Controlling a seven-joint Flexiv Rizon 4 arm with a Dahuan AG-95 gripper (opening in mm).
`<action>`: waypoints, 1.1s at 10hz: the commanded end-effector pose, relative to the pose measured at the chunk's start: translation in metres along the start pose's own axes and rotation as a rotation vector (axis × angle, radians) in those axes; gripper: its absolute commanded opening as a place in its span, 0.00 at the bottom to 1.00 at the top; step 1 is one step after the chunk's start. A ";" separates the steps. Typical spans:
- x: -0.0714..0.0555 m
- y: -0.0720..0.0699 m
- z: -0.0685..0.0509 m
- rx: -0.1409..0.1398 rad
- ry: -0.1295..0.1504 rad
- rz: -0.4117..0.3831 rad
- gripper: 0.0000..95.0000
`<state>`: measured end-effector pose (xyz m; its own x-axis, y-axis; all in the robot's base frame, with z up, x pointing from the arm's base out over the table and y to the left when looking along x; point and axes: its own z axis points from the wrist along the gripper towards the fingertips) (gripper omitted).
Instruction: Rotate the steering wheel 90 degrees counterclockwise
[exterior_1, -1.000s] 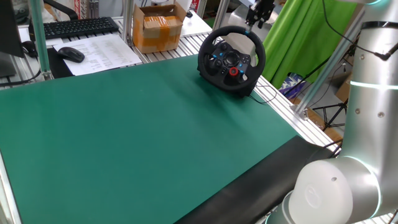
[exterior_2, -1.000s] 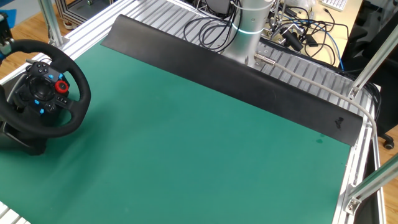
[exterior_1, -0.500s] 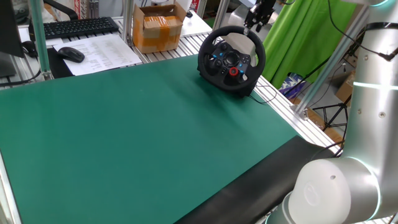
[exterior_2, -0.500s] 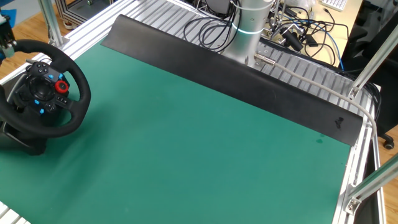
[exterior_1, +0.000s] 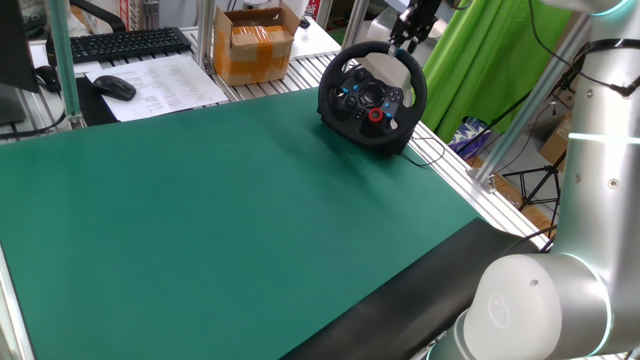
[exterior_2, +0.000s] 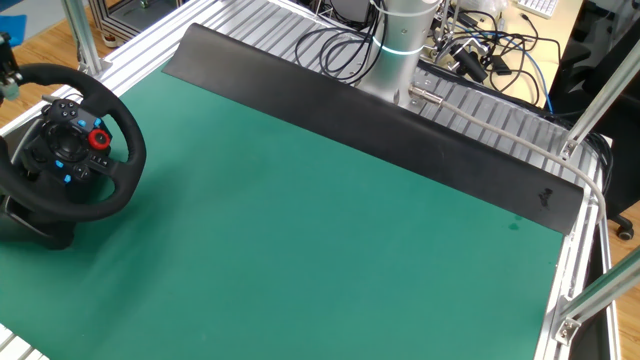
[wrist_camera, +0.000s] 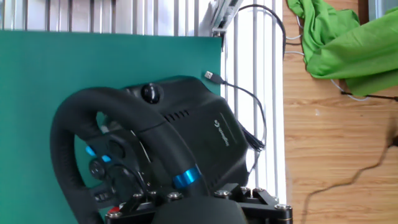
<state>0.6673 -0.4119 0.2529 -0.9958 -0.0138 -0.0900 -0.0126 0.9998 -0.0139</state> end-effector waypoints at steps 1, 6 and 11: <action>0.000 0.001 0.003 -0.003 -0.007 0.004 0.20; -0.004 0.000 0.001 -0.003 -0.001 -0.019 0.00; -0.004 0.000 0.001 -0.003 -0.001 -0.019 0.00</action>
<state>0.6713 -0.4120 0.2515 -0.9951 -0.0331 -0.0926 -0.0319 0.9994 -0.0145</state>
